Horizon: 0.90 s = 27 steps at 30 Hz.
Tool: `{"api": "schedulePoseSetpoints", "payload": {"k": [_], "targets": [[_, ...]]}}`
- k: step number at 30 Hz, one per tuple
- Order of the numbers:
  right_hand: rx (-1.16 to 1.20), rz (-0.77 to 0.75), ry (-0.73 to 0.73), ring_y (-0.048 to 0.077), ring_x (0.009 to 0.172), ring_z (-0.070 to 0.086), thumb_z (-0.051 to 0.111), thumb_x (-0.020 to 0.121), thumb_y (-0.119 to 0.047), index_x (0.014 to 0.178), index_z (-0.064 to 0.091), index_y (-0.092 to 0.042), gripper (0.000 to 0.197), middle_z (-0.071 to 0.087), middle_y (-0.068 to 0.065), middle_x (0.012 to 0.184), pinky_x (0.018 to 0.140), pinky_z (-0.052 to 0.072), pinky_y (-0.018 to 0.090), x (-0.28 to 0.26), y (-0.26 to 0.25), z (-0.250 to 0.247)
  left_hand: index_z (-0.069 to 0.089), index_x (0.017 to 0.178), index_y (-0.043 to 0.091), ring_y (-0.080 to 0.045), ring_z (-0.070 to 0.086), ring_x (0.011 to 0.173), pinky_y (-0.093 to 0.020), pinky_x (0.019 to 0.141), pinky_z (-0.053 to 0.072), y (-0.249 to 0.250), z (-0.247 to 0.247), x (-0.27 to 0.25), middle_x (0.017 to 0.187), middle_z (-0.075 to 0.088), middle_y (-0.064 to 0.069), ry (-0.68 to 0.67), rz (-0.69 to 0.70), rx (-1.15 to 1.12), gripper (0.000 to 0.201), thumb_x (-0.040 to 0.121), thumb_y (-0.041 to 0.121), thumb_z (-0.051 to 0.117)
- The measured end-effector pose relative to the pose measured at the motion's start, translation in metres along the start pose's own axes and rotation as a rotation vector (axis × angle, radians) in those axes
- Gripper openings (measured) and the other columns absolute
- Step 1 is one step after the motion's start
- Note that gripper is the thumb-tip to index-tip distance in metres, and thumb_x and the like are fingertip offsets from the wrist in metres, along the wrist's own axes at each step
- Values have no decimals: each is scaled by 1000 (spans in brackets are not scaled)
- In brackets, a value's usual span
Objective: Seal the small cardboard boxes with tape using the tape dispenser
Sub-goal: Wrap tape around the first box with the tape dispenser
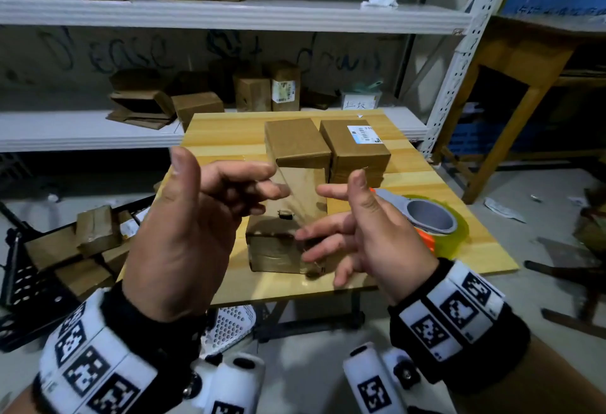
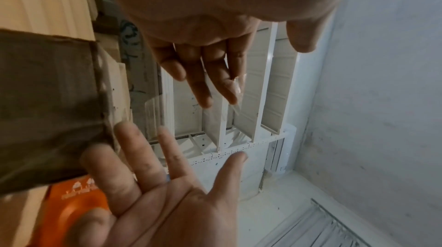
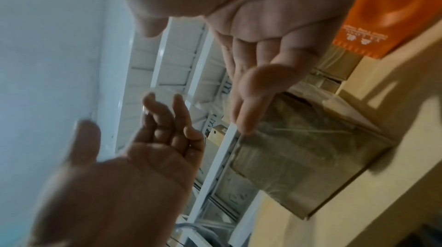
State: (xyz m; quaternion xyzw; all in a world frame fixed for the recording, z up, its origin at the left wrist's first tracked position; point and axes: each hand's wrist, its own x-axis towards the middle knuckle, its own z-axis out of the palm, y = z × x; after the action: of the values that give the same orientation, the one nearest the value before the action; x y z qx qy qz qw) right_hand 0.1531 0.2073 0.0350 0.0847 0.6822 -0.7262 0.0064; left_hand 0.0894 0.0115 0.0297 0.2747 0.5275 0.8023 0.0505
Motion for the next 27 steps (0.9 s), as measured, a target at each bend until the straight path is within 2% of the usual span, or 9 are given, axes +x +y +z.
{"api": "schedulePoseSetpoints", "payload": {"k": [3,6,9,11,15,18,21,25,27], "targets": [[189,81,-36,37,96,78,53,62,-82,145,47,-22,102,79,18,110,51,60,39,0,-1,1,70,109,2,-48,64,122,-47,101,48,2,3,1,95,71,-16,-5,-61,-153,81,82,76,52],[312,102,-65,39,101,77,57,71,-71,139,51,-17,87,76,22,114,50,60,39,-1,-1,4,71,108,2,-49,64,123,-46,102,52,4,4,1,93,71,-15,2,-93,-251,78,82,73,54],[420,11,-27,34,90,78,68,79,-40,134,54,-10,64,76,23,106,47,58,33,1,-1,4,69,108,0,-50,64,122,-47,103,53,4,3,3,94,70,-17,17,-122,-280,79,77,73,65],[462,-30,0,31,83,76,70,79,-31,134,54,-9,61,76,24,103,46,56,30,3,0,4,71,106,1,-51,64,122,-51,106,52,2,1,4,94,68,-18,14,-130,-291,77,76,71,70],[478,1,-2,32,91,75,64,80,-46,132,56,-7,65,73,29,115,52,59,36,6,1,8,70,105,-1,-53,63,122,-61,106,49,-1,-2,4,91,68,-18,-14,-153,-374,72,80,67,69],[456,17,-50,30,92,76,60,82,-53,136,56,-7,70,76,21,106,58,62,42,7,4,10,67,104,-3,-51,65,116,-66,103,48,-3,-3,4,89,66,-20,-26,-178,-448,70,89,65,57],[443,0,-77,30,91,75,58,86,-51,136,56,-8,66,76,21,106,59,64,43,6,6,11,66,100,-2,-45,69,106,-66,99,49,-7,-5,5,85,66,-18,-45,-197,-468,73,95,67,42],[460,12,-139,34,86,75,55,87,-53,137,55,-9,67,72,22,99,57,63,42,5,7,11,65,105,-5,-44,69,105,-73,105,41,-11,-10,8,92,69,-21,-127,-223,-596,77,98,67,41],[458,14,-145,37,84,74,55,86,-53,138,54,-8,68,71,23,97,55,61,40,6,7,11,66,102,-2,-41,70,100,-74,107,40,-12,-12,6,88,66,-18,-125,-217,-546,72,94,68,49]]}}
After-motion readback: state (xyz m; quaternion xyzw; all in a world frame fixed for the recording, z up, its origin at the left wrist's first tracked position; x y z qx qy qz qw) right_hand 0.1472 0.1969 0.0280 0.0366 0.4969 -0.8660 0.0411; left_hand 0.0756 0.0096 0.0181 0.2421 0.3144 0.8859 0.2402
